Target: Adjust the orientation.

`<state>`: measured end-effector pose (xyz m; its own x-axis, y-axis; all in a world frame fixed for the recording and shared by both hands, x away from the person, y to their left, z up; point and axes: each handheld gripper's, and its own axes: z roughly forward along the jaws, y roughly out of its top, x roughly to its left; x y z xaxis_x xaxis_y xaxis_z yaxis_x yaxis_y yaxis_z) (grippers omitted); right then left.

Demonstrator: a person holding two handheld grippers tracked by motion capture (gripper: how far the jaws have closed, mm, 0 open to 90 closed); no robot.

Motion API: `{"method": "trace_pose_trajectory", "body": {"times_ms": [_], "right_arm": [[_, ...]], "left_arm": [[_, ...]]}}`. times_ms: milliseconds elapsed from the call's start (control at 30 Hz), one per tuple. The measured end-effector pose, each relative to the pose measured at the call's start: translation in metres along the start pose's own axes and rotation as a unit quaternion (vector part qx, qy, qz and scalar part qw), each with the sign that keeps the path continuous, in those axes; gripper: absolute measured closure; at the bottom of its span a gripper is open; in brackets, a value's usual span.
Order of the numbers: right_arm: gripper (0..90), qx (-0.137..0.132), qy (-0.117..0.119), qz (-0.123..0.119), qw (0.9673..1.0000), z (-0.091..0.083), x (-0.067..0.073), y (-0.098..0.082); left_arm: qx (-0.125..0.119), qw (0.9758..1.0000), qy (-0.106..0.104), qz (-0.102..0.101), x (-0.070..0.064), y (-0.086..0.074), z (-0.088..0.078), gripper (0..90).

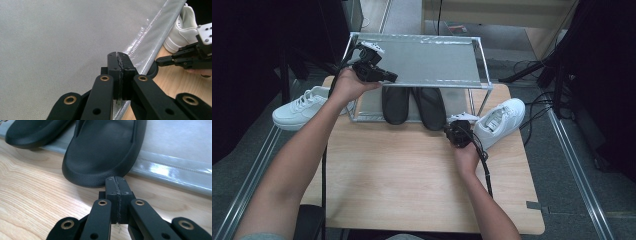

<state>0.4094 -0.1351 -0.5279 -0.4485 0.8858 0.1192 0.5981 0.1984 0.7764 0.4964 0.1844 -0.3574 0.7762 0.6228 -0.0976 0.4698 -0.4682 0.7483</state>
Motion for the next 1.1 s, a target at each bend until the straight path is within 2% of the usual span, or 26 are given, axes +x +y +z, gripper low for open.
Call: {"method": "trace_pose_trajectory", "body": {"times_ms": [567,733,867,933,1100], "right_arm": [[90.0,0.007,0.027,-0.008,0.9996,0.030,0.029,0.021],[90.0,0.010,0.034,-0.005,0.9994,0.034,0.036,0.024],[89.0,0.006,0.044,-0.016,0.9989,0.025,0.040,0.024],[87.2,0.004,0.058,-0.015,0.9982,0.017,0.043,0.023],[78.6,0.004,0.091,-0.030,0.9954,-0.001,0.046,0.020]], "left_arm": [[-0.004,1.0000,-0.001,-0.001,0.001,-0.001,0.000,89.7],[-0.008,1.0000,0.000,0.001,0.001,-0.002,-0.001,89.6],[-0.009,0.9999,0.004,-0.009,0.000,-0.002,-0.001,87.3],[-0.006,0.9999,0.012,-0.004,-0.002,-0.001,-0.001,85.7],[-0.006,0.9997,0.021,-0.010,-0.002,-0.001,-0.005,74.0]]}}
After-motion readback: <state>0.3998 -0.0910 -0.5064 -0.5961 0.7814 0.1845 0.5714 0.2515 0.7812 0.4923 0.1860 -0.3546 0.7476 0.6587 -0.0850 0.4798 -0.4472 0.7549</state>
